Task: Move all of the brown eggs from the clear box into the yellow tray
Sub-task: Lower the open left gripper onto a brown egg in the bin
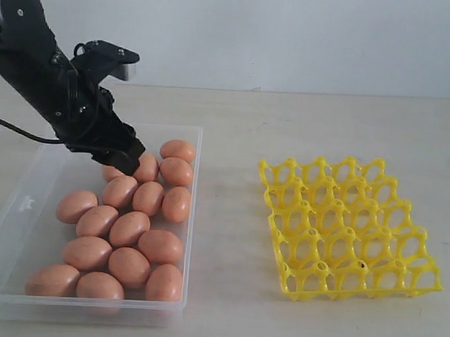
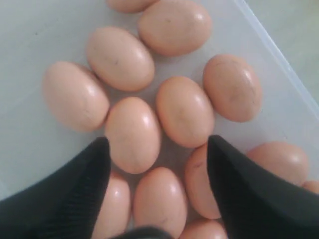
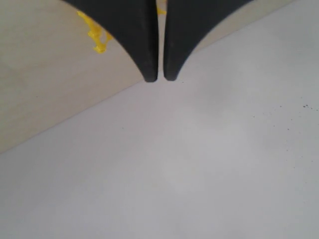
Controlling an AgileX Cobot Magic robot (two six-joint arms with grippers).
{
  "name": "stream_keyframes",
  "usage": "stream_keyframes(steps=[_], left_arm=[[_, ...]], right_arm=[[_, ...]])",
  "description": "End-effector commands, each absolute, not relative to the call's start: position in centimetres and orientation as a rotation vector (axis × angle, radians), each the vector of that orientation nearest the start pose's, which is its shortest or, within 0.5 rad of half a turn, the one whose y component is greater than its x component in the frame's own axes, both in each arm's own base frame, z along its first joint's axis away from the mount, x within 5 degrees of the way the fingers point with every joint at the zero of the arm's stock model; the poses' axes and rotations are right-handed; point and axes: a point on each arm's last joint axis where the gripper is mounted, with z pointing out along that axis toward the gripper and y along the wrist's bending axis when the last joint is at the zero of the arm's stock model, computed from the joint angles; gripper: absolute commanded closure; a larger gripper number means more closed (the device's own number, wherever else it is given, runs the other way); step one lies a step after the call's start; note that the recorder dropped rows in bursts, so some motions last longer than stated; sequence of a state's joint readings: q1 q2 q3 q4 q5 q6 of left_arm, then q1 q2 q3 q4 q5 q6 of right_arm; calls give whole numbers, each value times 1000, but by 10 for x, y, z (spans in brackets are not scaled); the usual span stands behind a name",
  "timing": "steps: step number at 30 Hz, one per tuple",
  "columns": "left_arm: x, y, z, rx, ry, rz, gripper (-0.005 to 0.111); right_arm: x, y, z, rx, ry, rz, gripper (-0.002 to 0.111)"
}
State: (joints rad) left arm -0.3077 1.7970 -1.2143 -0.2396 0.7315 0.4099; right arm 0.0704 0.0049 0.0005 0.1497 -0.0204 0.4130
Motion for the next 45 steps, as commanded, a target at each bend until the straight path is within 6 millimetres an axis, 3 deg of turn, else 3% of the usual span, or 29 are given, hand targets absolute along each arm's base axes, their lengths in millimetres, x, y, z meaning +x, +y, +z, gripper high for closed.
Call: stream_keyframes(steps=[1,10,18,24,29,39,45], left_arm=[[345,-131,190,790,2698,-276,45],[352,-151,170,885,2618,-216,48],[355,-137,166,842,2667,-7,48],[355,-138,161,816,2694,-27,48],[357,-139,142,764,2744,-35,53],[360,-140,142,712,2727,-48,53],[360,-141,128,714,2763,-44,53]], right_arm=[[56,4,215,360,1437,506,108],[56,4,215,360,1437,506,108],[56,4,215,360,1437,506,108],[56,4,215,360,1437,506,108],[56,4,215,360,1437,506,108],[56,4,215,360,1437,506,108],[56,4,215,360,1437,506,108]])
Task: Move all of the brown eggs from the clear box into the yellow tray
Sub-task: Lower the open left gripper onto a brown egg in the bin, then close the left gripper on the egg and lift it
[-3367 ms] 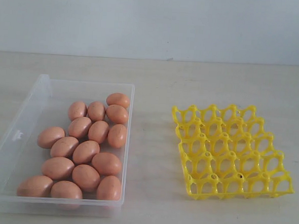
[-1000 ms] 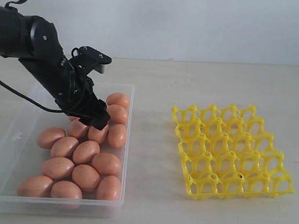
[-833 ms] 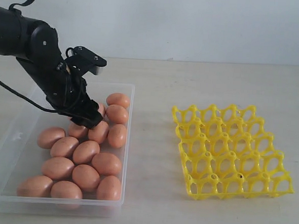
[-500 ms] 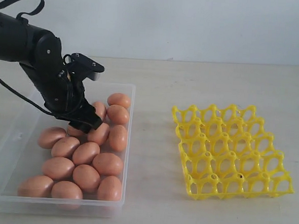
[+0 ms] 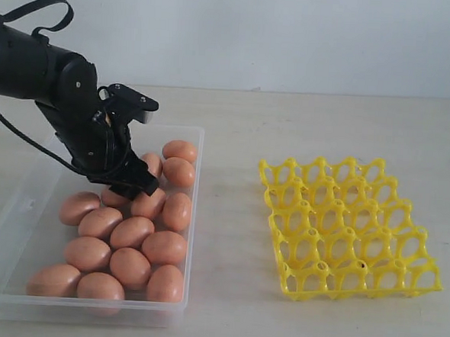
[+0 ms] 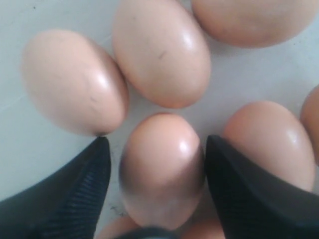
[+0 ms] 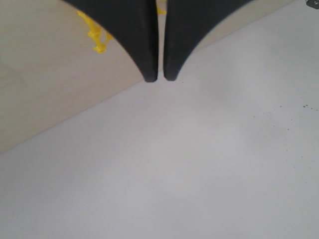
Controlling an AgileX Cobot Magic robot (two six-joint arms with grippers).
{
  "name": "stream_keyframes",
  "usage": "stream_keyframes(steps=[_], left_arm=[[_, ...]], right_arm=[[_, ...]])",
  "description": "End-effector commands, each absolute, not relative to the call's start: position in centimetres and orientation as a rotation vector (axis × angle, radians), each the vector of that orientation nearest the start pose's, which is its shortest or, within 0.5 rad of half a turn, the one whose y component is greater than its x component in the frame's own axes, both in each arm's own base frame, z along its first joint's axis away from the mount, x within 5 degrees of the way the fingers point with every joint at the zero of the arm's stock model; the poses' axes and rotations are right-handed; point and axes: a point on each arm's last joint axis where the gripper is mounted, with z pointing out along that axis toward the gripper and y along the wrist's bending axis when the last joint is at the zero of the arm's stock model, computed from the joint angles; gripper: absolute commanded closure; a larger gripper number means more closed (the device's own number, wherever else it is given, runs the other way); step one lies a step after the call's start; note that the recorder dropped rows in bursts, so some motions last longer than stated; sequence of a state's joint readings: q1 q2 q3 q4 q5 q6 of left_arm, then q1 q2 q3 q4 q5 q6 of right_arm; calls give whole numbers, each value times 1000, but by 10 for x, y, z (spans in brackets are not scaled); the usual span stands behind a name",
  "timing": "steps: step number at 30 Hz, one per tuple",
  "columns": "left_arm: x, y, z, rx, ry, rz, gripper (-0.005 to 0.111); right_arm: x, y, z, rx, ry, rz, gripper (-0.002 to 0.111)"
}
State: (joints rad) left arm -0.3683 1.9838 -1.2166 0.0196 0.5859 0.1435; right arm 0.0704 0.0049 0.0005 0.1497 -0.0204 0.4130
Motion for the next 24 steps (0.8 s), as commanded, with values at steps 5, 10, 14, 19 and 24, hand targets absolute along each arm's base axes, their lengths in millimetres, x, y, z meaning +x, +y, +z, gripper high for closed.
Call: stream_keyframes(steps=[5,10,14,19,24], left_arm=[[361,-141,112,714,2805,-38,58],[364,-142,117,732,2783,-38,102],[371,-145,131,715,2738,-46,103],[376,-147,170,627,2592,-82,103],[374,-153,218,543,2398,-180,103]], right_arm=[[56,4,215,360,1437,506,108],[56,4,215,360,1437,506,108],[56,4,215,360,1437,506,108],[56,4,215,360,1437,506,108],[56,4,215,360,1437,506,108]])
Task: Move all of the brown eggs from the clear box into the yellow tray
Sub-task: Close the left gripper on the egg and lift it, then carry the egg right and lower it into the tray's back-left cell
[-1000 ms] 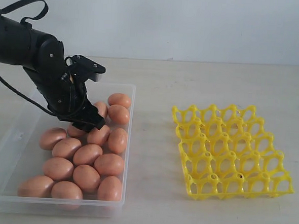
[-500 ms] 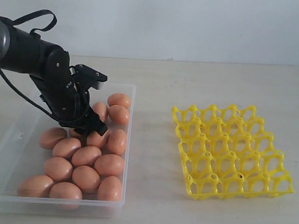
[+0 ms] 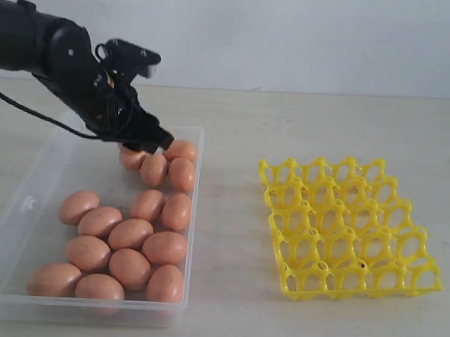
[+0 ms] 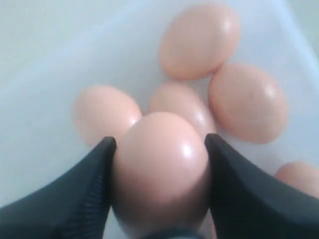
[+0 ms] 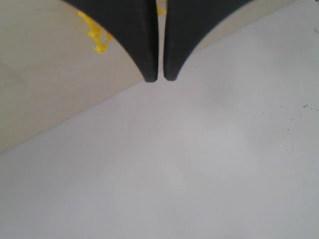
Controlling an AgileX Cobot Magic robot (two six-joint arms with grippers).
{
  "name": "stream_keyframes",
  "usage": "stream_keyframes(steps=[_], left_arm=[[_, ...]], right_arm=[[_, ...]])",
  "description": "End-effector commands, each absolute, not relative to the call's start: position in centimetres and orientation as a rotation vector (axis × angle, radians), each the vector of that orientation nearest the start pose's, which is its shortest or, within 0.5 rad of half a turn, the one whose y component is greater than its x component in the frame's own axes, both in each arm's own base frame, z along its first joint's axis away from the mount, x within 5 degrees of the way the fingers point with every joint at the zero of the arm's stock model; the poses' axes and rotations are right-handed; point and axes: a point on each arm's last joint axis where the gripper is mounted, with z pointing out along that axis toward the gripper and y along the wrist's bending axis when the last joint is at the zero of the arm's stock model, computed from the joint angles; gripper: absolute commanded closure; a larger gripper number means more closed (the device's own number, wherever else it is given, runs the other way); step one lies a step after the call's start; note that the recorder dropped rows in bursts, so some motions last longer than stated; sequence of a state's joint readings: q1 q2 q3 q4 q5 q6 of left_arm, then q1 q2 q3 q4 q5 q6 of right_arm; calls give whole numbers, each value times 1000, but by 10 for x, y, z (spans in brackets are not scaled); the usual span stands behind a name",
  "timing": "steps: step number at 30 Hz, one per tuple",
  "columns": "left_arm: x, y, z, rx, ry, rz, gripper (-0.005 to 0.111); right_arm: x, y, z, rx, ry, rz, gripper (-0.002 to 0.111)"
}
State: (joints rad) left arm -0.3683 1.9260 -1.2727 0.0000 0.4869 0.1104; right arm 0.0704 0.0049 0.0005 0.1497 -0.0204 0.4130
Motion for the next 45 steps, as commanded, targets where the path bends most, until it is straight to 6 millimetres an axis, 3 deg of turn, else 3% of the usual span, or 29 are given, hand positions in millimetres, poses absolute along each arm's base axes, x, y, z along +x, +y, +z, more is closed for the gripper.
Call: stream_keyframes(steps=[1,6,9,12,15,17,20,23,25,31,37,45], left_arm=[[372,-157,229,550,2343,-201,103],[359,-195,255,649,2119,-289,103],[346,-237,261,702,1940,-330,103],[332,-283,250,664,1794,-403,103],[328,-309,232,580,1707,-505,103],[327,-325,208,606,1629,-662,103],[330,-326,189,615,1500,-835,103],[343,-302,162,569,1534,-902,103],[347,-288,154,637,1568,-915,103],[348,-279,147,835,1574,-929,103],[354,-268,141,811,1574,-974,103],[366,-275,116,792,1603,-1003,103]], right_arm=[[56,4,215,360,1437,506,108],[56,4,215,360,1437,506,108],[56,4,215,360,1437,506,108],[56,4,215,360,1437,506,108],[56,4,215,360,1437,506,108],[56,4,215,360,1437,506,108],[56,4,215,360,1437,506,108],[56,4,215,360,1437,506,108],[56,4,215,360,1437,506,108],[56,5,215,344,1442,524,108],[56,5,216,344,1438,524,108],[56,5,216,344,1438,524,108]])
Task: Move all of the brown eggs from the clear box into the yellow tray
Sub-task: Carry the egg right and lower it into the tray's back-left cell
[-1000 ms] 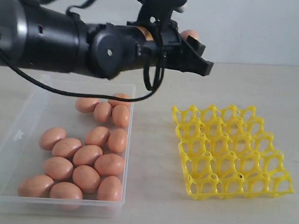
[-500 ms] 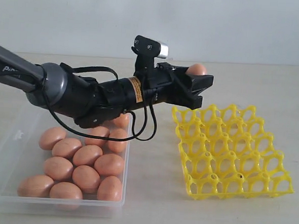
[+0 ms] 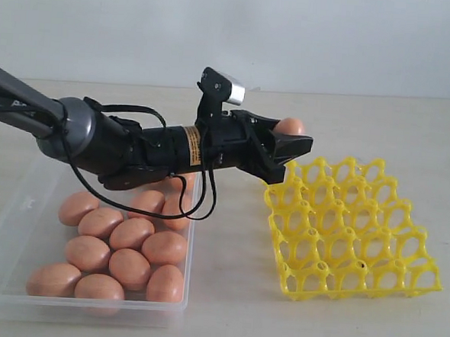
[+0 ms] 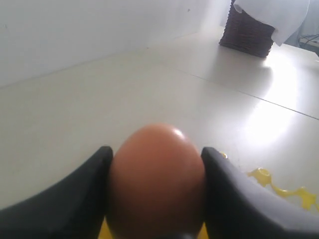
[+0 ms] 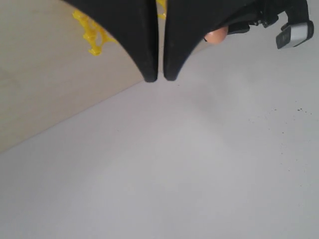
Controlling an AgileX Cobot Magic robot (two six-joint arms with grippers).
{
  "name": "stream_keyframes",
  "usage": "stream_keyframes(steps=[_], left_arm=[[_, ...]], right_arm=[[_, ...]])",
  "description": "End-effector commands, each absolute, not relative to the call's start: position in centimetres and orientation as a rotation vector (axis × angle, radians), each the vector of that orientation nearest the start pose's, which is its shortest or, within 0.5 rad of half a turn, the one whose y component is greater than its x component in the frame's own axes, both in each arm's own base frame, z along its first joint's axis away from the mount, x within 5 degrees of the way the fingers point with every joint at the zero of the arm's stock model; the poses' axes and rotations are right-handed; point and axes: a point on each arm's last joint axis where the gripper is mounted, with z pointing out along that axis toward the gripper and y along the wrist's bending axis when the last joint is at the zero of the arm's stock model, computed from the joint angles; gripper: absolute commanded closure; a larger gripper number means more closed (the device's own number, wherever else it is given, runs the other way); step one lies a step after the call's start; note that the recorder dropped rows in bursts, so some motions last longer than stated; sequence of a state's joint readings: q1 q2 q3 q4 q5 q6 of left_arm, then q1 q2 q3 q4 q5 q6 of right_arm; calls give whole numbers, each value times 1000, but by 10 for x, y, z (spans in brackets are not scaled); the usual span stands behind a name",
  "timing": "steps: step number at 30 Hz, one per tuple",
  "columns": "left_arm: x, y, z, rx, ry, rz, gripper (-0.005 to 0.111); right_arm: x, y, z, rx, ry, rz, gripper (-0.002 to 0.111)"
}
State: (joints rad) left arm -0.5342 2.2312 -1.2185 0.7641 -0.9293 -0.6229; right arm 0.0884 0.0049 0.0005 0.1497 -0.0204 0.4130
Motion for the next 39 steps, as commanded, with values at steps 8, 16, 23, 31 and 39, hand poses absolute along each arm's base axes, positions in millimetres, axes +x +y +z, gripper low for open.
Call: stream_keyframes(steps=[8,16,23,31,39], left_arm=[[377,-279,98,809,1694,-950,103],[379,-276,91,815,1765,-883,103],[383,-277,94,814,1761,-871,103],[383,-277,86,821,1775,-868,103],[387,-283,79,820,1734,-917,103]], right_arm=[[56,5,216,344,1438,524,108],[56,5,216,344,1438,524,108],[56,5,216,344,1438,524,108],[56,5,216,344,1438,524,108],[56,5,216,344,1438,524,108]])
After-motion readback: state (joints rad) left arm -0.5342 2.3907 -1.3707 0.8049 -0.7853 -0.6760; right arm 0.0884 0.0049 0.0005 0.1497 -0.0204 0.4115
